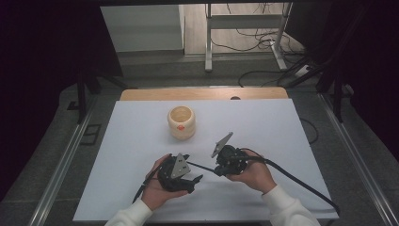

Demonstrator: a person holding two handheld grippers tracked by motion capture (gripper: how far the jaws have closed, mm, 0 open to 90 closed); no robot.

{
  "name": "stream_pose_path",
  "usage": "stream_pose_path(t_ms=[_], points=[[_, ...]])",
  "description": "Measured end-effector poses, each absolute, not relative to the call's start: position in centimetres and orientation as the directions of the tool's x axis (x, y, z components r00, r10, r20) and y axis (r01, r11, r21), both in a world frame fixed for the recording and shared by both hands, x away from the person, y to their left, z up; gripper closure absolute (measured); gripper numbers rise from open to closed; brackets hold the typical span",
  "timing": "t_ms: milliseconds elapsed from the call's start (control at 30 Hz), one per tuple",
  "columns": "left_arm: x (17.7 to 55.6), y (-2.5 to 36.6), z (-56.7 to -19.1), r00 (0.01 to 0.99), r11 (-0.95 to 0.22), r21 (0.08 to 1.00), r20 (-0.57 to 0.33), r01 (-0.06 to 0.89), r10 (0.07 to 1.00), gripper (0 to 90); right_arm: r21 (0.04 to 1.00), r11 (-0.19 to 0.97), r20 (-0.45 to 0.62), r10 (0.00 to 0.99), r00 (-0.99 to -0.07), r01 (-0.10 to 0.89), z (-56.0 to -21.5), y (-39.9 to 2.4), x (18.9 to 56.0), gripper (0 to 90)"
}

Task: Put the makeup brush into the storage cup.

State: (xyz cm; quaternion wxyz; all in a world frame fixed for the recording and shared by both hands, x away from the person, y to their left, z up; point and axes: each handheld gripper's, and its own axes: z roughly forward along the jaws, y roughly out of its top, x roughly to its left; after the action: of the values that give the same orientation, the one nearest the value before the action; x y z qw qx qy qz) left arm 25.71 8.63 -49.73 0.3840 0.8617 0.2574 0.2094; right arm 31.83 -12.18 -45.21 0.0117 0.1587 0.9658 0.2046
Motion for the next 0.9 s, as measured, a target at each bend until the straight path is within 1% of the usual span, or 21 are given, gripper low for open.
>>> stream_pose_path(t_ms=[267,433,467,567,733,833,900], points=[[25.9,7.7,-49.8,0.79,-0.617,0.745,0.21,0.253,0.577,21.9,0.397,0.869,0.044,0.303,-0.952,0.295,-45.3,-12.0,31.8,84.3],[26.0,7.2,-50.1,0.802,-0.636,0.733,0.219,0.241,0.556,26.0,0.395,0.868,0.058,0.302,-0.952,0.3,-45.3,-11.9,31.7,84.4],[26.0,7.1,-50.2,0.805,-0.64,0.73,0.222,0.237,0.551,29.7,0.395,0.869,0.06,0.301,-0.952,0.299,-45.3,-11.9,31.7,84.3],[26.0,6.8,-50.3,0.809,-0.659,0.717,0.24,0.225,0.537,36.6,0.401,0.866,0.056,0.304,-0.951,0.3,-45.3,-11.9,31.7,84.4],[25.8,6.5,-50.5,0.805,-0.687,0.697,0.277,0.207,0.524,46.0,0.414,0.861,0.066,0.296,-0.953,0.296,-45.0,-11.9,31.6,84.3],[25.8,6.5,-50.5,0.811,-0.695,0.69,0.28,0.202,0.514,57.4,0.417,0.861,0.067,0.291,-0.954,0.292,-44.9,-11.8,31.5,84.3],[25.8,6.5,-50.5,0.823,-0.705,0.682,0.277,0.195,0.496,62.6,0.417,0.861,0.071,0.288,-0.955,0.29,-44.9,-11.8,31.4,84.2]])
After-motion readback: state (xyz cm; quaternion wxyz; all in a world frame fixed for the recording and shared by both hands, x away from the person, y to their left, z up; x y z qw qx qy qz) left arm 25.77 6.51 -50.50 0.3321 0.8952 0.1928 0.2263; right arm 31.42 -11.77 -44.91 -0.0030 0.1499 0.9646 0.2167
